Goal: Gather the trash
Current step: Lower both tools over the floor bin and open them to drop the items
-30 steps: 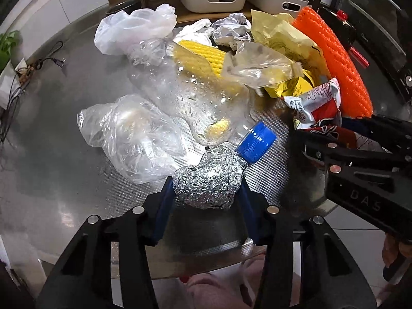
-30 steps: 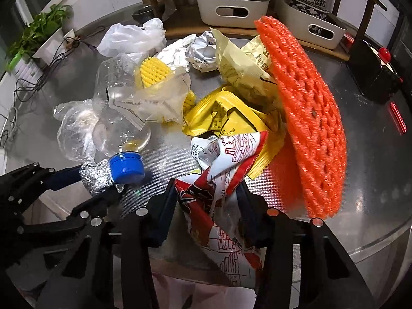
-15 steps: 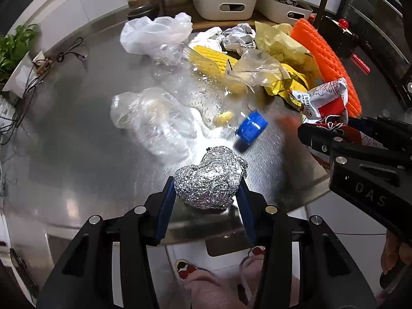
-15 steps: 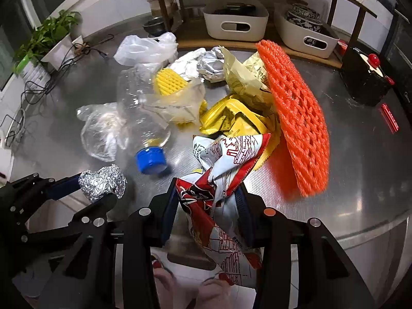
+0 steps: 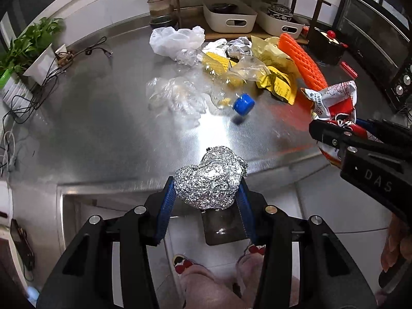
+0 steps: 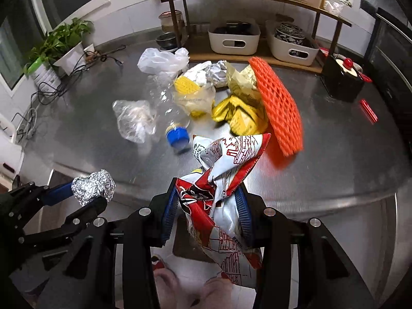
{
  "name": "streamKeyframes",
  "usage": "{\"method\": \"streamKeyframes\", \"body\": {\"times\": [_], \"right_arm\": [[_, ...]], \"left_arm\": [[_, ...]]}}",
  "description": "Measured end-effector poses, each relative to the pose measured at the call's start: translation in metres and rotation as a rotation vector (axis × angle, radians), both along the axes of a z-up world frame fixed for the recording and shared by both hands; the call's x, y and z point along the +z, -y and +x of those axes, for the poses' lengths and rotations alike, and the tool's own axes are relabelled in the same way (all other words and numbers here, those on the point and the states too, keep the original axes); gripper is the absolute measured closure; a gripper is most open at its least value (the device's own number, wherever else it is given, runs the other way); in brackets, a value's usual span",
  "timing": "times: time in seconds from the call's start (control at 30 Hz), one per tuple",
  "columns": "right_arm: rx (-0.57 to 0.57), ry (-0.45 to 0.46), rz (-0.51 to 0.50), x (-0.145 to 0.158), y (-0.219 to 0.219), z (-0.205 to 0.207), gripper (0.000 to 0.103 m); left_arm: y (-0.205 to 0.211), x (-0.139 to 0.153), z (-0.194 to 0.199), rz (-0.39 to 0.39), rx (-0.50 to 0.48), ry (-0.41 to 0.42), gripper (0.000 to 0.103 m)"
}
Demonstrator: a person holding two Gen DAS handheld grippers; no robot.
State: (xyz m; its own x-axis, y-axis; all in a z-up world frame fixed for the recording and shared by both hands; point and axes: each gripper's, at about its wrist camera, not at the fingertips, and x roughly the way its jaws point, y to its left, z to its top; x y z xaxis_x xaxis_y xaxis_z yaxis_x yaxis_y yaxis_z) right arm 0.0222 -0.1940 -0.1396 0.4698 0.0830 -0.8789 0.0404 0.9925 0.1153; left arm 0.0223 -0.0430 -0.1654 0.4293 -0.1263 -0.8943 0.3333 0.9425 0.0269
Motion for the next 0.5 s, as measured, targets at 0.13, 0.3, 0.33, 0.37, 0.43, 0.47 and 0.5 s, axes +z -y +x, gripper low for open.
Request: {"method": "streamKeyframes", "body": {"times": [0.13,0.3,0.33,0.37,0.43,0.47,0.5], "right_arm": [[0.005,-0.029,0.008,-0.007,-0.002,-0.023,0.059],[0.006,-0.128,0.004,-0.043,-0.007,-0.043,0.059],[0.005,-0.151,-0.004,-0.053,-0.007,-0.045,0.059],[0.002,-0.166,-0.013,-0.062,-0.009,-0.048,0.059],[-0.009,-0.207,-0.027,-0.083,-0.01,-0.05,0.059],[-0.019,-0.227,-0.027,-0.094,-0.009,-0.05,0.059],[-0.024,-0.235,-0.027,-0.101,-0.009,-0.051,0.059]], "left_arm": [[-0.008,-0.005,-0.021,-0.021,-0.008,-0.031,0.059],[-0.016,-0.04,-0.041,-0.03,-0.006,-0.129,0.059],[-0.017,-0.049,-0.043,-0.024,-0.006,-0.15,0.059],[-0.017,-0.057,-0.046,-0.017,-0.006,-0.167,0.059],[-0.019,-0.077,-0.049,-0.004,0.002,-0.199,0.059],[-0.02,-0.085,-0.049,-0.004,0.008,-0.212,0.059],[-0.021,-0.094,-0.048,-0.013,0.016,-0.224,0.059]]}}
